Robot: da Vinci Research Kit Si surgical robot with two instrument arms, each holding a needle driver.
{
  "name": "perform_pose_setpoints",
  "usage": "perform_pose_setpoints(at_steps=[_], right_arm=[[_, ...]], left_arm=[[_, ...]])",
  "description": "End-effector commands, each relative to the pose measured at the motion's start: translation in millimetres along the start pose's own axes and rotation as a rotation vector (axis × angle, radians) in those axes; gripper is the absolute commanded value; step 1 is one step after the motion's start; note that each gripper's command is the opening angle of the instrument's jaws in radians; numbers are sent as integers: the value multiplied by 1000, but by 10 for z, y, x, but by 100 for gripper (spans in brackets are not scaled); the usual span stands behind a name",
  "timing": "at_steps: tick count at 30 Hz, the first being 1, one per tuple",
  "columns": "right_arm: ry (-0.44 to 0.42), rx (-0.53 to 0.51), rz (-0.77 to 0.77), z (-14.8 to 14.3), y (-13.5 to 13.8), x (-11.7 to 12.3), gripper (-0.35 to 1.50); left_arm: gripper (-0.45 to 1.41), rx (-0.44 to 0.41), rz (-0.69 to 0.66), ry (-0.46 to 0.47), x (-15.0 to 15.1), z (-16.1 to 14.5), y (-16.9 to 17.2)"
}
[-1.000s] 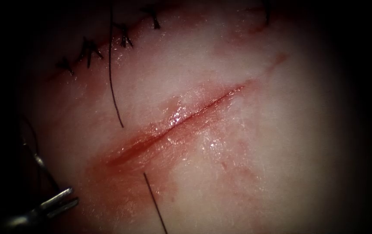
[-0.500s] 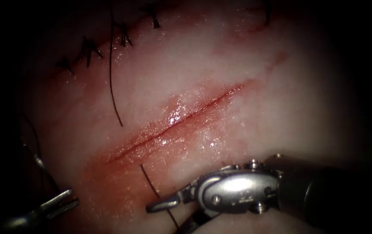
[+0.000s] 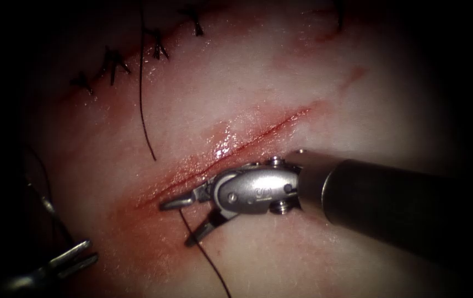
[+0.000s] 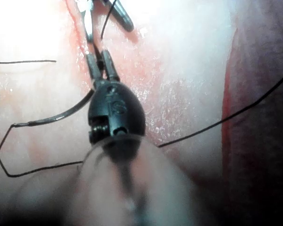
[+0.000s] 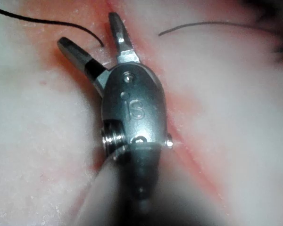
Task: Wound Closure
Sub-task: Repeatedly pull thread through wound with right grasper until short tail remains
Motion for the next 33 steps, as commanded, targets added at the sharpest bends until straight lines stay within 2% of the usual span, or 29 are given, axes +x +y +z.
perform_pose_setpoints(at_steps=[1, 3, 4, 5, 6, 7, 13, 18, 21, 22, 28, 33], right_arm=[[2, 0, -3, 8, 8, -7, 115], [4, 1, -3, 8, 9, -8, 111], [4, 2, -4, 8, 9, -9, 99], [11, 9, -5, 8, 9, -10, 74], [25, 23, -7, 7, 8, -10, 26], [37, 64, -17, 6, 5, -9, -35], [-9, 63, -23, 4, -6, 8, -35], [-31, 108, -38, -8, -36, 29, -35], [-44, 151, -56, -17, -66, 46, -35], [-45, 186, -70, -23, -88, 58, -35], [3, 356, -20, -28, -171, 103, -35], [53, 466, 8, -21, -204, 117, -35]], left_arm=[[-45, 0, 1, 2, -3, 7, 0], [-45, 0, 1, 2, -3, 7, 0], [-45, 0, 1, 1, -3, 7, 0], [-45, 0, 1, 1, -3, 7, 1], [-45, 1, 2, 1, -3, 7, 1], [-45, 1, 2, 1, -2, 6, 1], [-45, 1, 2, 0, -2, 4, 1], [-45, 1, 3, 0, -2, 3, 1], [-45, 1, 3, 0, -2, 4, 1], [-45, 1, 3, 0, -3, 5, 1], [-45, 1, 3, 3, -2, 8, 2], [-45, -1, 3, 1, -2, 8, 3]])
